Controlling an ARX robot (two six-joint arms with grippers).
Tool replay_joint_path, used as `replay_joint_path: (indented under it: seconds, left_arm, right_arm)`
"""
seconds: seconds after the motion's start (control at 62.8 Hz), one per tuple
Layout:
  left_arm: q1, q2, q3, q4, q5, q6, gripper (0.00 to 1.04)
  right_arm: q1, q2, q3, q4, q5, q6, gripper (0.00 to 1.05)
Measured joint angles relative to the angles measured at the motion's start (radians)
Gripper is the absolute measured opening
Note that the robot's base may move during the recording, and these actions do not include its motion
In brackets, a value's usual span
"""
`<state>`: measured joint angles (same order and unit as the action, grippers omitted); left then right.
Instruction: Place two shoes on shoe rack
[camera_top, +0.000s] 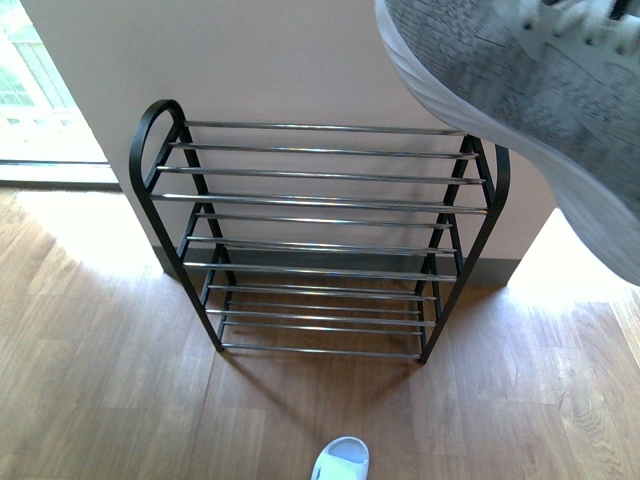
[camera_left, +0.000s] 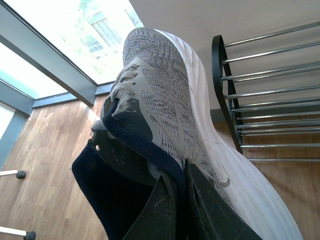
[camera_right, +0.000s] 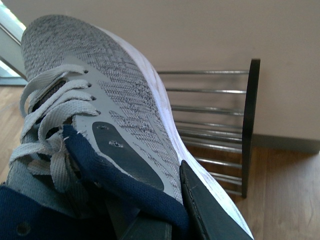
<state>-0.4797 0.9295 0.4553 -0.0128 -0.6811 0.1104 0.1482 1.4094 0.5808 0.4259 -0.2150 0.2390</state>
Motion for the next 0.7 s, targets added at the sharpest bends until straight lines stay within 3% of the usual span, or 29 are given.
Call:
replay_joint_path:
  seconds: [0.111,0.303,0.462,0.701]
  left_arm:
    - [0.0,0.0,0.0,0.0,0.0,0.0,0.02]
    - [0.0,0.0,0.0,0.0,0.0,0.0,0.02]
    - [0.0,0.0,0.0,0.0,0.0,0.0,0.02]
    - [0.0,0.0,0.0,0.0,0.0,0.0,0.02]
  right_arm:
    - [0.105,0.224,0.175,-0.058,0.194,0.124,0.01]
    - [0.216,0.581,0.501,-0.137,0.396,0.271,0.01]
    - [0.215,0.773,0.711,-0.209,0.468,0.319,0.01]
    - [0.14,0.948,0.908,-0.252,0.573,0.341,0.01]
